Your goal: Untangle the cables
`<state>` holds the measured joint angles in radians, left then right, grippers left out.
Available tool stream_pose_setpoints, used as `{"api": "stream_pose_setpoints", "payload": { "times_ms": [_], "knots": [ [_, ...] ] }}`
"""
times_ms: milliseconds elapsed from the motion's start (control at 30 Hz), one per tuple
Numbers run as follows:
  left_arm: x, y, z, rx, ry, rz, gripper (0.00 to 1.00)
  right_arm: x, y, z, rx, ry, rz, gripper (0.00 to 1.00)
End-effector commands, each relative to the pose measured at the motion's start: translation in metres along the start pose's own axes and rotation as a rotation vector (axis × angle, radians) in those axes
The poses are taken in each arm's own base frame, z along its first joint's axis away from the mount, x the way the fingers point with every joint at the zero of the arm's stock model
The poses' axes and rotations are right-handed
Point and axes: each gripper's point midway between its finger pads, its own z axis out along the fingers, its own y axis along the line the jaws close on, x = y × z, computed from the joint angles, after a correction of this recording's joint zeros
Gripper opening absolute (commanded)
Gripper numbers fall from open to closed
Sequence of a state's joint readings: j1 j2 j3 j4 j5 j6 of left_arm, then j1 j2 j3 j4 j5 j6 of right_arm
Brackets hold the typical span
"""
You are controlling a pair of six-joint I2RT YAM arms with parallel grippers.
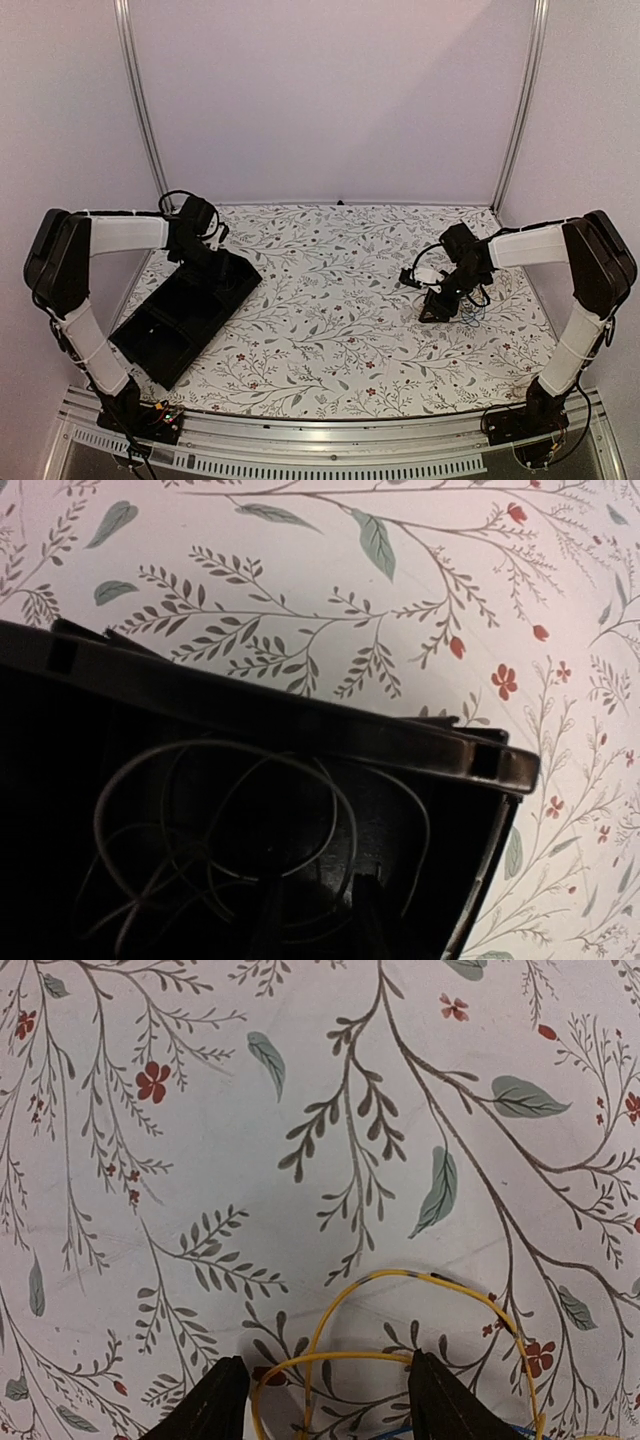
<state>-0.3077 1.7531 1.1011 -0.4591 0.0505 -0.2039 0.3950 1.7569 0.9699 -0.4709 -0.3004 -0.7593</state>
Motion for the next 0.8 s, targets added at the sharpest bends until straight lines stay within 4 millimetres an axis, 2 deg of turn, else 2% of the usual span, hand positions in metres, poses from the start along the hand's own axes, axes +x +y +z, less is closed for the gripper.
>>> {"api": "stream_pose_setpoints", "payload": {
  "times_ms": [0,33,67,100,200,267,367,400,467,567,600,667,700,767],
  "knots": [
    [-0.029,-0.006,-0.051,0.014,-0.134,-0.002,0.37,-0.015,0.006,-0.019,0.001,-0.050,0.003,0.59],
    [-0.034,-0.008,-0.065,0.021,-0.171,0.002,0.55,-0.021,0.004,-0.028,0.015,-0.073,0.002,0.59],
    [-0.038,-0.010,-0.078,0.028,-0.206,0.006,0.93,-0.025,0.004,-0.034,0.014,-0.087,0.004,0.59],
    [-0.043,-0.012,-0.091,0.037,-0.238,0.012,0.99,-0.031,0.004,-0.042,0.014,-0.110,0.004,0.59],
    [-0.047,-0.017,-0.123,0.058,-0.283,0.021,1.00,-0.047,0.001,-0.073,0.002,-0.184,0.018,0.59],
    [-0.050,-0.020,-0.138,0.068,-0.299,0.029,1.00,-0.059,-0.003,-0.101,0.006,-0.249,0.022,0.60],
    [-0.062,-0.040,-0.172,0.133,-0.414,0.074,1.00,-0.067,-0.019,-0.137,0.040,-0.328,0.052,0.60],
    [-0.070,-0.051,-0.187,0.171,-0.487,0.104,1.00,-0.068,-0.031,-0.155,0.076,-0.362,0.078,0.60],
    [-0.080,-0.068,-0.218,0.211,-0.604,0.137,1.00,-0.066,-0.045,-0.177,0.122,-0.402,0.118,0.61],
    [-0.104,-0.090,-0.265,0.249,-0.793,0.140,1.00,-0.044,-0.076,-0.196,0.231,-0.386,0.204,0.63],
    [-0.114,-0.088,-0.278,0.221,-0.858,0.100,1.00,-0.032,-0.087,-0.199,0.264,-0.370,0.243,0.62],
    [-0.129,-0.088,-0.288,0.216,-0.927,0.035,1.00,-0.004,-0.106,-0.200,0.292,-0.339,0.339,0.61],
    [-0.137,-0.095,-0.287,0.245,-0.941,0.039,1.00,0.011,-0.115,-0.199,0.297,-0.324,0.389,0.61],
    [-0.151,-0.133,-0.293,0.402,-0.959,0.135,1.00,0.041,-0.126,-0.188,0.302,-0.269,0.464,0.60]
  ]
}}
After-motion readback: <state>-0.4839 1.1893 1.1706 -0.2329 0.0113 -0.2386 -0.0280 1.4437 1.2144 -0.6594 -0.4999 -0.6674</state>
